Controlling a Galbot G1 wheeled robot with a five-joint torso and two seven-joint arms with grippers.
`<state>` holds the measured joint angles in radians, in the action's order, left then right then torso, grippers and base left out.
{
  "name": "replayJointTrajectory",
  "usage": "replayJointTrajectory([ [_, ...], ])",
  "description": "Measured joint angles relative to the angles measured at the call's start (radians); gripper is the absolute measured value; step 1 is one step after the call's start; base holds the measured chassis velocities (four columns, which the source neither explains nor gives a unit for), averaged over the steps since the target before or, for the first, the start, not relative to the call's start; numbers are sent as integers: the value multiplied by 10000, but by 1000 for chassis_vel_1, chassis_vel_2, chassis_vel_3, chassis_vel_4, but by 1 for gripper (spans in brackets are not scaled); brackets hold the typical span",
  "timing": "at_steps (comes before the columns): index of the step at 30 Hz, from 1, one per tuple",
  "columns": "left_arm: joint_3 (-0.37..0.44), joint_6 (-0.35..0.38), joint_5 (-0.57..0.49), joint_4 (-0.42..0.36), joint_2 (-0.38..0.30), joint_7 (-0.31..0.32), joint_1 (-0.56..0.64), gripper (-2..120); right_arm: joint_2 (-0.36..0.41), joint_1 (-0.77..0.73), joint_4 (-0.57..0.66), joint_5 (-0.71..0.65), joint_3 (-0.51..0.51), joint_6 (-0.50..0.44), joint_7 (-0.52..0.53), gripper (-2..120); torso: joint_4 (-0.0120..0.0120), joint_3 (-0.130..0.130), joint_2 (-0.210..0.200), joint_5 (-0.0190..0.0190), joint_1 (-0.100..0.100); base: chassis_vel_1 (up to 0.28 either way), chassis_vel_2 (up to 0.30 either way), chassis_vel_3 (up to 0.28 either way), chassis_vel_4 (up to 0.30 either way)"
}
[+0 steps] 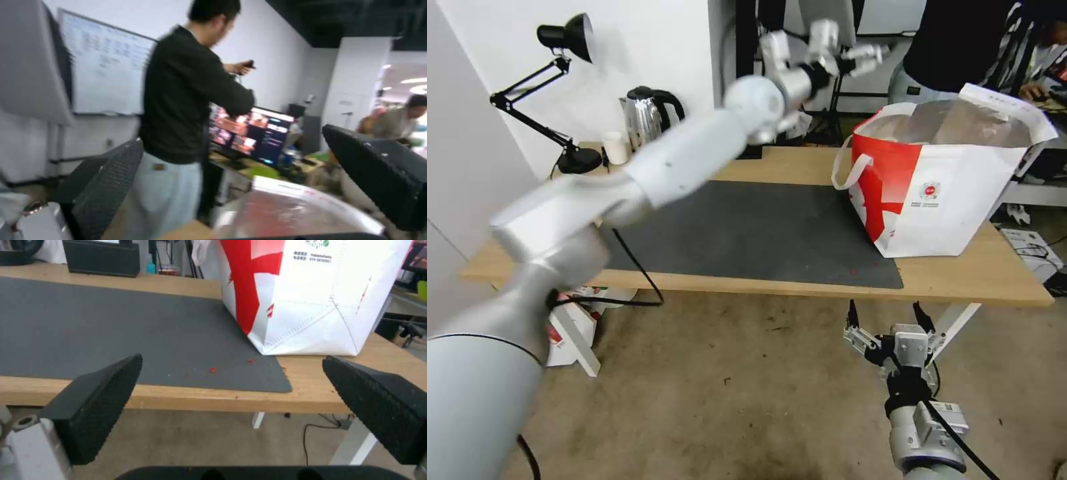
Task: Pick up the trash from the table and place it into the takeout bag.
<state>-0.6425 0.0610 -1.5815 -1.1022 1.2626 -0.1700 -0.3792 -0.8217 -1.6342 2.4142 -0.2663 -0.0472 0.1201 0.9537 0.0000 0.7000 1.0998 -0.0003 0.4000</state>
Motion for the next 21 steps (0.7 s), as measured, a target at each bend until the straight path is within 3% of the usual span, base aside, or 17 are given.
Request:
replayJointTrajectory([
  [4,27,-534,801,-2065,-2232,644,279,100,0,1,1,0,0,0,0,100,-2,-1,1,0,0,0,0,0,0],
  [5,27,-534,801,-2065,-2232,644,279,100,0,1,1,0,0,0,0,100,-2,-1,1,0,0,0,0,0,0],
  [9,1195,-884,2755,-4424,-4714,1735,1621,100,0,1,1,0,-1,-1,0,100,6,0,1,-7,1,0,0,0,0],
  [10,1195,-884,2755,-4424,-4714,1735,1621,100,0,1,1,0,-1,-1,0,100,6,0,1,-7,1,0,0,0,0],
  [14,4307,-1156,3562,-6720,-6515,2470,4624,100,0,-1,1,0,0,-1,1,100,-3,-1,3,-3,1,0,0,0,0],
  [15,4307,-1156,3562,-6720,-6515,2470,4624,100,0,-1,1,0,0,-1,1,100,-3,-1,3,-3,1,0,0,0,0],
  [19,8636,-1386,4194,-8675,-7585,2490,9070,100,-1,0,1,1,-1,-1,1,100,6,-3,5,7,-1,0,0,0,0],
  [20,8636,-1386,4194,-8675,-7585,2490,9070,100,-1,0,1,1,-1,-1,1,100,6,-3,5,7,-1,0,0,0,0],
  [21,9847,-1438,4589,-9015,-7591,2406,10490,100,0,-1,1,1,-1,-1,1,100,5,-4,5,6,-2,0,0,0,0],
])
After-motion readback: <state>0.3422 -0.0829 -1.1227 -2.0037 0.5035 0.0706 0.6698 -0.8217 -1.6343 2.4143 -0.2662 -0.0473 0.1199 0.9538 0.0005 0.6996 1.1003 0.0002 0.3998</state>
